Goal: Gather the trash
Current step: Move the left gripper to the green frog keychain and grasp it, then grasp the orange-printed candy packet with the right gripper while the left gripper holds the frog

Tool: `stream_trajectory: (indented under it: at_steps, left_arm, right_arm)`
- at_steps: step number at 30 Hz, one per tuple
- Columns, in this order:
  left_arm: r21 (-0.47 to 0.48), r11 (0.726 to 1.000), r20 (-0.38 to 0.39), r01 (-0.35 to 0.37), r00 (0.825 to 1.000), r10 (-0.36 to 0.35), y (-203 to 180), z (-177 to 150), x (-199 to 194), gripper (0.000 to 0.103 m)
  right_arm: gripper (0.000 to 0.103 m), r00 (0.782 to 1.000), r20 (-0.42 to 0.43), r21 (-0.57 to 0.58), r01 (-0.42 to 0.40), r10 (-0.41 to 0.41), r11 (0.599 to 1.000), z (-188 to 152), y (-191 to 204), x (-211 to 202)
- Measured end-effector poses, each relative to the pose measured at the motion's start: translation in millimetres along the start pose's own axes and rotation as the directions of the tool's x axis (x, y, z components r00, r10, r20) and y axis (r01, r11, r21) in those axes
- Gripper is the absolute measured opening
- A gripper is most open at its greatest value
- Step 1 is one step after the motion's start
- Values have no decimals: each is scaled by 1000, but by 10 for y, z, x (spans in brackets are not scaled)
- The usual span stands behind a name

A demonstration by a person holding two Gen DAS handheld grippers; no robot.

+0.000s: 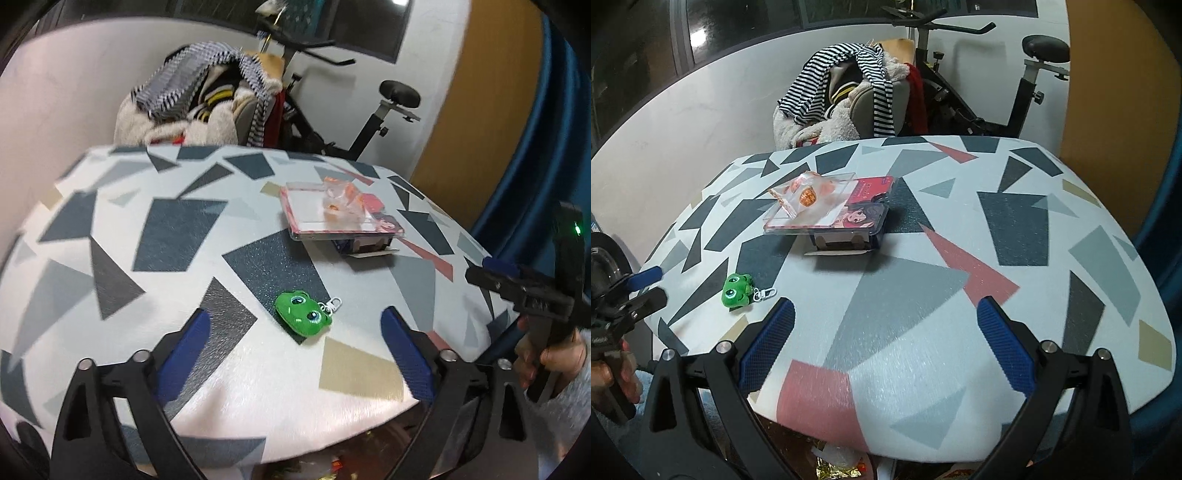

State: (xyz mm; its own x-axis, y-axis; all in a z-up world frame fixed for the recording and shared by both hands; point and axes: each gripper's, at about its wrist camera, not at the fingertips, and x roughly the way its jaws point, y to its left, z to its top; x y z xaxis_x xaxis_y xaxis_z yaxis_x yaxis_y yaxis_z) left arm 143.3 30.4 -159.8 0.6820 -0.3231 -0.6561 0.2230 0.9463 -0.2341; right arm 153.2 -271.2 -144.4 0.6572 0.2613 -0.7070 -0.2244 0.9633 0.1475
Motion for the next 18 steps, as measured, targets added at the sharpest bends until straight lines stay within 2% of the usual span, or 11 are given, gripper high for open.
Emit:
stream_trajectory:
  at_steps: [3, 8, 10, 12, 13, 14, 18]
  left_arm:
    - [-38, 999, -59, 23, 998, -25, 48, 42, 245, 80]
    - [-42, 999, -125, 2, 992, -7, 4, 50, 578, 80]
    - [-38, 999, -154, -1, 988, -5, -35, 41, 708, 75]
    - [-23, 999, -162, -23, 987, 19, -70, 28, 788, 59]
    - [-11, 999, -161, -32, 987, 30, -78, 23, 802, 43]
    - [-1, 999, -166, -39, 985, 38, -85, 23, 819, 34]
    - [-14, 1000, -143, -14, 990, 12, -39, 38, 758, 29]
  right_arm:
    - [97, 1000, 1, -10, -10, 10, 1000, 33, 32, 58]
    - [97, 1000, 4, -34, -28, 29, 999, 107, 100, 138]
    - [97, 1000, 2, -41, -29, 29, 999, 131, 116, 158]
    - [96, 999, 5, -50, -38, 39, 998, 172, 139, 193]
    - [95, 999, 12, -51, -32, 33, 998, 178, 144, 194]
    - [92, 999, 10, -60, -36, 37, 998, 220, 170, 226]
    - [90, 996, 18, -72, -83, 85, 994, 337, 233, 292]
